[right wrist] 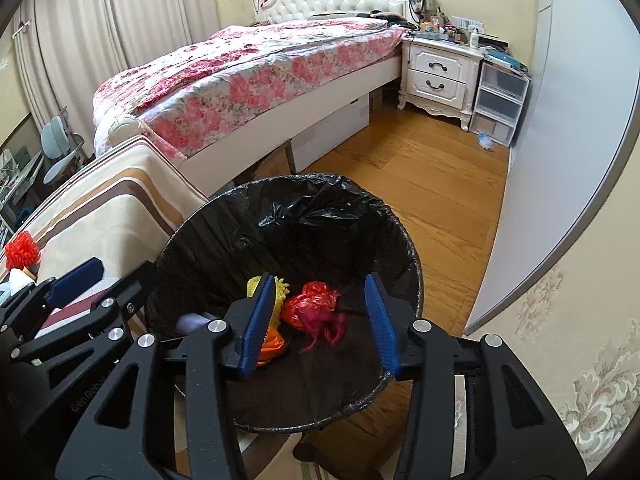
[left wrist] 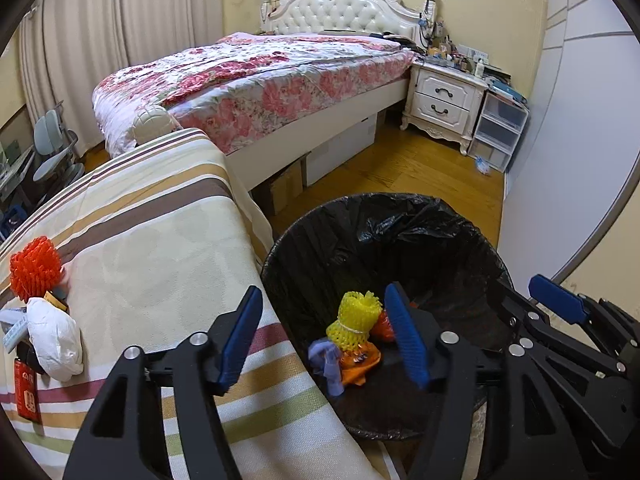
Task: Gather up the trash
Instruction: 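Carry both cloths over the black bin and open both tools to drop them, then move the left tool to the red spray can and close on it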
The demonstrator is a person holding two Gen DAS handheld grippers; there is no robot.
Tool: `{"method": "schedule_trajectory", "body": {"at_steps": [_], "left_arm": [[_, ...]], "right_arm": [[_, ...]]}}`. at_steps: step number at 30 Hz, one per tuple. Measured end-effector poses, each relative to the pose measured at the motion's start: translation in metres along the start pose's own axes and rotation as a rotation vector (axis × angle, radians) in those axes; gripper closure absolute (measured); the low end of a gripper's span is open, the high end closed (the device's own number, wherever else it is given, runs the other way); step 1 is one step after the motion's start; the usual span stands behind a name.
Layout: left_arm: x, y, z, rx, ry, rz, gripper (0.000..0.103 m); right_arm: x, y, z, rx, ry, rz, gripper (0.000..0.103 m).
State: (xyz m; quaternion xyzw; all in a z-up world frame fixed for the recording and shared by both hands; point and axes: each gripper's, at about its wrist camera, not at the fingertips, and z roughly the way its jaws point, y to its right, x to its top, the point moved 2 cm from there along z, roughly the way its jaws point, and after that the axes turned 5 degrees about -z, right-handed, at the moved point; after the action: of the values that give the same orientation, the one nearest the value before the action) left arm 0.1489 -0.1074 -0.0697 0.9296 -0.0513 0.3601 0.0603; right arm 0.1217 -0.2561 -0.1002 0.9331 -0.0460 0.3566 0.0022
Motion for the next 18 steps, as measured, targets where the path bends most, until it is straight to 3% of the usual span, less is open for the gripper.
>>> {"method": "schedule_trajectory", "body": {"at_steps": [5,18], "left_arm": [[0.001,-0.003,-0.003,0.007,0.01,-0.015,0.031],[-0.008,-0.045,-0.03,0.075,0.042,-0.059,0.029]], "right_arm": [[-0.001,0.003,-0.001,-0.017,0.001,0.008,0.051],[-0.006,-0.009,-0.014,0.007,0.006,0.017,0.039]]}}
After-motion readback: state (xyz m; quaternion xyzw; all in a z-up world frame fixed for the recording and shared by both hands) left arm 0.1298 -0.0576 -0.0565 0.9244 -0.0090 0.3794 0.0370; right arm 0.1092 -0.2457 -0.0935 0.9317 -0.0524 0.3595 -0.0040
